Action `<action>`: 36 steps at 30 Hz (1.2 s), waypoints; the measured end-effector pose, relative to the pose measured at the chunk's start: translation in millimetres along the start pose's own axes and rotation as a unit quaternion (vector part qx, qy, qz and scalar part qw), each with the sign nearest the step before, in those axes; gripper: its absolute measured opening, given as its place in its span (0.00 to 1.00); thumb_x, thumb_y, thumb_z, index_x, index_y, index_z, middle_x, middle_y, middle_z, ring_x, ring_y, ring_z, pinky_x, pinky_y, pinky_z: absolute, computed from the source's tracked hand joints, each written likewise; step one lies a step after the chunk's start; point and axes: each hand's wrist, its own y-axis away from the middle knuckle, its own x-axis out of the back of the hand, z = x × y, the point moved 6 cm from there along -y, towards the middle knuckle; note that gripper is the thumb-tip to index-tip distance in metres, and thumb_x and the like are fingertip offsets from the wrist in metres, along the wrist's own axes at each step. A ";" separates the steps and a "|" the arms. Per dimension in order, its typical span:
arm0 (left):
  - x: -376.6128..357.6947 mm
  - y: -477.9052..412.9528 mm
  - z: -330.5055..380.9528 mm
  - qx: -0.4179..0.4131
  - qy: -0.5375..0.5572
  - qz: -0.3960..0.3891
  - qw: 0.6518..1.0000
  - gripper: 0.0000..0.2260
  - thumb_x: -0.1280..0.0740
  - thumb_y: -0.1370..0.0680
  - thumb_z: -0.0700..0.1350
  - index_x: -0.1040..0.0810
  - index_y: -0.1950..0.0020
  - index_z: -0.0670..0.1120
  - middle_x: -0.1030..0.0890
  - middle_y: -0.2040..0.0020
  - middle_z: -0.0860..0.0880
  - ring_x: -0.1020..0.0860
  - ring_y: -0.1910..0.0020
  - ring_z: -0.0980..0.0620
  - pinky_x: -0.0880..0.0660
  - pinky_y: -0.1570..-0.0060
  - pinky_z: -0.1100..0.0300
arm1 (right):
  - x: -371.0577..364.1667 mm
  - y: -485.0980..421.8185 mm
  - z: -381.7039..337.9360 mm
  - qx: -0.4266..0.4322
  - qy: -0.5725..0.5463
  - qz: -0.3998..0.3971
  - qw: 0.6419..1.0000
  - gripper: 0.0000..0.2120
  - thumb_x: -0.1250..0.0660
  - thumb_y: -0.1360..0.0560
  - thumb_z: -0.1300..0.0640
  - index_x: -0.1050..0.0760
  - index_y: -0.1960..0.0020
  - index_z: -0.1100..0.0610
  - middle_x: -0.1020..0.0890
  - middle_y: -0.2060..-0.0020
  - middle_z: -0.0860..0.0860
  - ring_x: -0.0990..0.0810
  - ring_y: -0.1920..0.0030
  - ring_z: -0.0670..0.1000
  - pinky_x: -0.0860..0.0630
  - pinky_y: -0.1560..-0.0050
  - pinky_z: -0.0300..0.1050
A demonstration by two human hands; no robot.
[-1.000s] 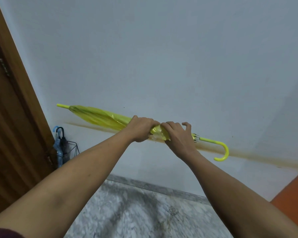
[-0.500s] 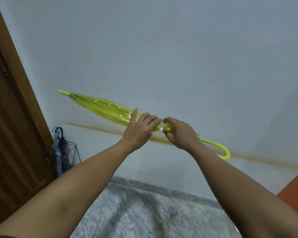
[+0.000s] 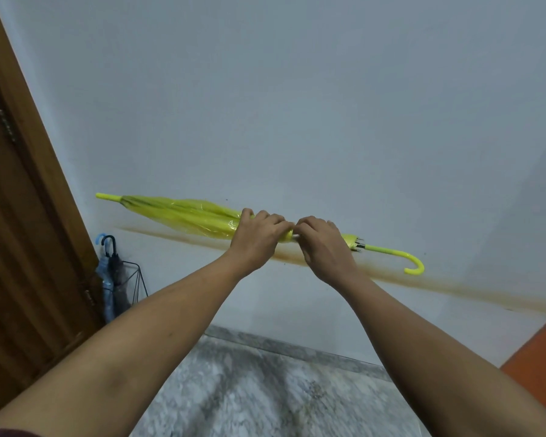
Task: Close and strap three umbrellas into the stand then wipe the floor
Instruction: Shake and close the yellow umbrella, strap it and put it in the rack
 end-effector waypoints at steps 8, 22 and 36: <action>-12.2 -12.0 -22.8 0.103 0.173 -0.160 0.966 0.16 0.31 0.26 0.50 0.22 0.40 0.63 0.18 0.46 0.56 0.21 0.49 0.49 0.28 0.53 0.56 | -6.0 10.2 -4.2 0.068 0.098 -0.040 0.992 0.03 0.34 0.25 0.60 0.27 0.52 0.54 0.22 0.50 0.48 0.24 0.45 0.53 0.32 0.36 0.63; -2.2 5.1 -10.6 -0.062 0.051 -0.037 0.996 0.33 0.34 0.32 0.59 0.34 0.28 0.54 0.28 0.33 0.54 0.30 0.34 0.52 0.39 0.32 0.42 | 2.6 -4.2 35.3 -0.145 -0.052 -0.133 0.979 0.15 0.30 0.25 0.48 0.26 0.41 0.49 0.19 0.51 0.46 0.21 0.54 0.53 0.27 0.59 0.47; -10.9 5.8 -3.4 -0.067 0.000 -0.028 0.997 0.19 0.35 0.23 0.46 0.31 0.34 0.60 0.24 0.37 0.54 0.22 0.50 0.46 0.31 0.52 0.49 | 6.8 -11.3 24.9 -0.141 -0.028 -0.145 0.979 0.17 0.47 0.18 0.49 0.27 0.61 0.52 0.23 0.68 0.47 0.25 0.64 0.54 0.27 0.65 0.51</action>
